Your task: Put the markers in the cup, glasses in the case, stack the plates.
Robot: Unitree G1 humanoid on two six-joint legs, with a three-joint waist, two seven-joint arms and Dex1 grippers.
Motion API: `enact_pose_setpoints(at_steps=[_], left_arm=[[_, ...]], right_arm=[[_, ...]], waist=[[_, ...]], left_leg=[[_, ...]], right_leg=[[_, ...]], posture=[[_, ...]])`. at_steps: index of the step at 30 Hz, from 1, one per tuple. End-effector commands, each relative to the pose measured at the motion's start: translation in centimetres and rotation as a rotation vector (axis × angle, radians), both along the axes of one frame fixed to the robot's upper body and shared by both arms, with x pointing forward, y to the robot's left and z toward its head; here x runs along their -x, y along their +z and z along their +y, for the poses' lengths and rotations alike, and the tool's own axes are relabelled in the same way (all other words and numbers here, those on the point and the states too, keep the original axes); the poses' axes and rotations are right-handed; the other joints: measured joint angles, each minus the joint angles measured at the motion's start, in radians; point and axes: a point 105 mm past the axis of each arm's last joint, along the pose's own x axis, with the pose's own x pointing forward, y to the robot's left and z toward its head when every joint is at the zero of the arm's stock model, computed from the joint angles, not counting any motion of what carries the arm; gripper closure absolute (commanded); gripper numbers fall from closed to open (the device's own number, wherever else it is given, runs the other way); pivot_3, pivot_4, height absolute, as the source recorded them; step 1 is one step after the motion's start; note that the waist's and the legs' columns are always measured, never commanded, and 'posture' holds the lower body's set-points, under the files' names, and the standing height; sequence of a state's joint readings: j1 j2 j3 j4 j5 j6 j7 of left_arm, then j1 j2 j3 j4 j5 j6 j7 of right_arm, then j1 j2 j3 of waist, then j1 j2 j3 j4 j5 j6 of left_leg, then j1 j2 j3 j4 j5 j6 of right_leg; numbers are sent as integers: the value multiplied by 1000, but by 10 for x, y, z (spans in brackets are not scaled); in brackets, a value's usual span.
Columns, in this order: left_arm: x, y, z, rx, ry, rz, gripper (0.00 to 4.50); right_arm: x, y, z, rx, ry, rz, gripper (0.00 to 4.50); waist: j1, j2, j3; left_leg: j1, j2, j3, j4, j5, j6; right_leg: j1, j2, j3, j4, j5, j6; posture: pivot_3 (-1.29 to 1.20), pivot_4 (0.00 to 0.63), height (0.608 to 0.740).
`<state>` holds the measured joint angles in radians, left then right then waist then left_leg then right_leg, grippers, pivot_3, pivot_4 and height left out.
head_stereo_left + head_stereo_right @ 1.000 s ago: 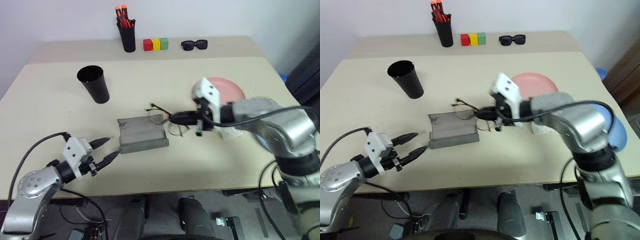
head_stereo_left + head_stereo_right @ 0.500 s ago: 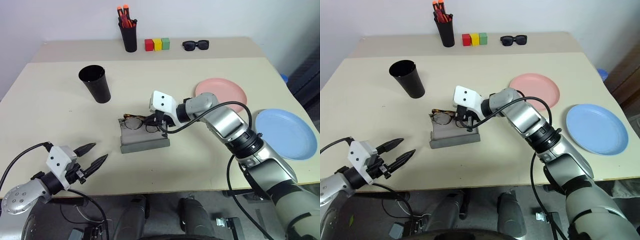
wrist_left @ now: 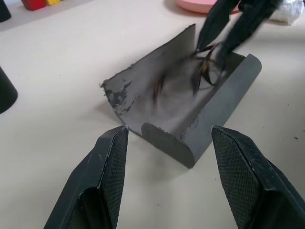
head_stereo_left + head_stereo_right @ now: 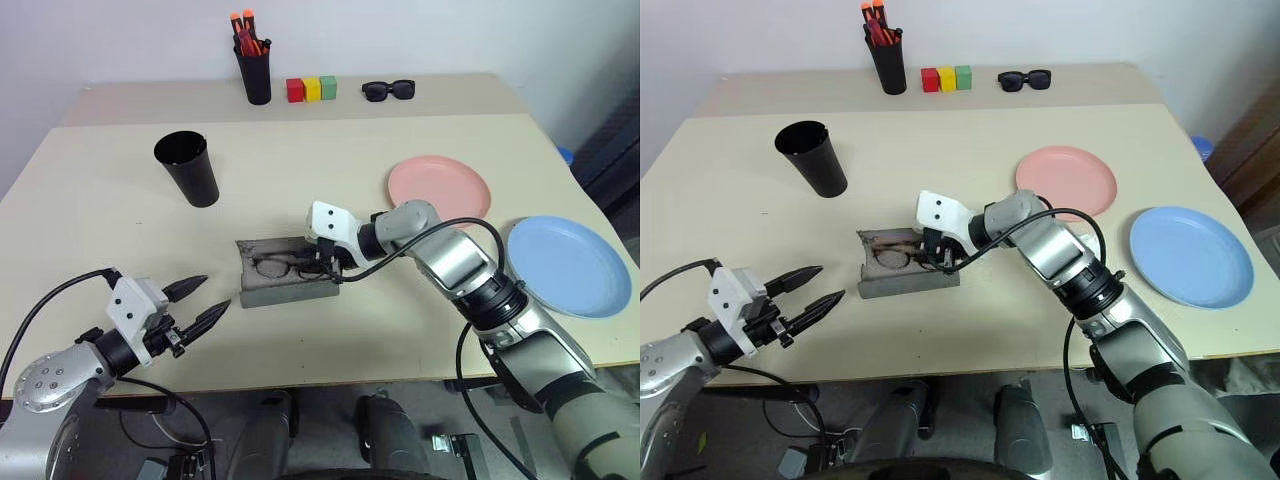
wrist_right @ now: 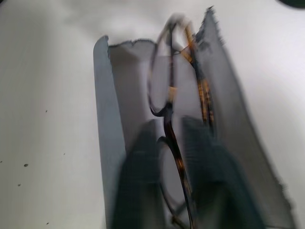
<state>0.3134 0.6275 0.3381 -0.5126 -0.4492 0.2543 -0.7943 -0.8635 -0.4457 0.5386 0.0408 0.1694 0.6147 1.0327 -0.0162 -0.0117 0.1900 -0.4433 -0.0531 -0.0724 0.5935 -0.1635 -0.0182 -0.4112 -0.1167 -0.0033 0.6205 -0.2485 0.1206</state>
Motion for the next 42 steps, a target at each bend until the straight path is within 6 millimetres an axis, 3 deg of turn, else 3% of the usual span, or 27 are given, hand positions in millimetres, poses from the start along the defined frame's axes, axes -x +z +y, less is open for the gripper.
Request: enact_pose_setpoints(at_steps=[1, 4, 7, 10, 14, 17, 22, 27, 30, 36, 42], left_arm=[[2, 1, 6, -14, 5, -19, 1672], [-3, -2, 12, -9, 41, -27, 1672], [-19, 2, 17, 61, 111, -25, 1672], [-39, 9, 12, 150, 146, 2, 2519], [-71, 23, -4, 170, 146, -14, 4442], [-97, 24, -21, 138, 137, 50, 4442], [-128, 43, -51, 179, 79, 66, 4442], [-144, 36, -78, 83, 33, 153, 4442], [-142, 30, -84, 42, -3, 215, 4442], [-120, 25, -86, -17, -115, 273, 4442], [-97, 20, -84, -71, -183, 274, 4442]], right_arm=[[-1, 19, 4, -59, 6, -52, 1476], [-3, 29, 5, -96, 8, -81, 37], [-1, 39, 4, -138, 29, -112, 37], [1, 46, 0, -167, 30, -136, 0], [5, 47, -15, -193, -3, -169, 0], [10, 43, -35, -209, -44, -209, 0], [22, 32, -66, -240, -124, -219, 0], [28, 26, -87, -242, -232, -225, 0], [27, 30, -94, -268, -286, -240, 0], [18, 30, -112, -284, -381, -242, 0], [8, 27, -116, -291, -402, -246, 0]], waist=[[0, 0, 0], [0, 0, 0], [5, 0, 0], [6, 0, 0], [9, -1, -1], [10, -2, -1], [5, -2, 0], [1, -2, 0], [1, -3, 0], [2, -3, 0], [4, -2, 0]], left_leg=[[0, 0, 0, 0, 0, 0], [0, 0, 0, 0, 0, 0], [0, 0, -1, 0, 0, 0], [1, 0, -2, 1, 0, 0], [1, -3, -3, 3, 2, 2], [1, -4, -2, 3, 2, 2], [1, -4, -2, 3, 2, 2], [1, -3, -2, 3, 3, 2], [1, -3, -2, 3, 3, 2], [1, -3, -3, 3, 3, 2], [1, -1, -3, 3, 3, 2]], right_leg=[[0, 0, 0, 0, 0, 0], [0, 0, 0, 0, 0, 0], [0, 0, 0, 0, 0, 0], [0, 0, -1, 0, 0, 0], [2, 0, -1, 4, 3, 5], [2, 0, -1, 8, 3, 6], [2, 1, -1, 9, 3, 7], [2, 1, -1, 10, 3, 7], [2, 1, -1, 10, 2, 7], [2, 1, -1, 9, 2, 7], [2, 0, -1, 9, 2, 6]], posture=[[0, 150, 740], [0, 150, 740], [0, 150, 740], [0, 150, 740], [0, 150, 740], [0, 150, 740], [0, 150, 740], [0, 150, 740], [0, 150, 740], [0, 150, 740], [0, 150, 740]])
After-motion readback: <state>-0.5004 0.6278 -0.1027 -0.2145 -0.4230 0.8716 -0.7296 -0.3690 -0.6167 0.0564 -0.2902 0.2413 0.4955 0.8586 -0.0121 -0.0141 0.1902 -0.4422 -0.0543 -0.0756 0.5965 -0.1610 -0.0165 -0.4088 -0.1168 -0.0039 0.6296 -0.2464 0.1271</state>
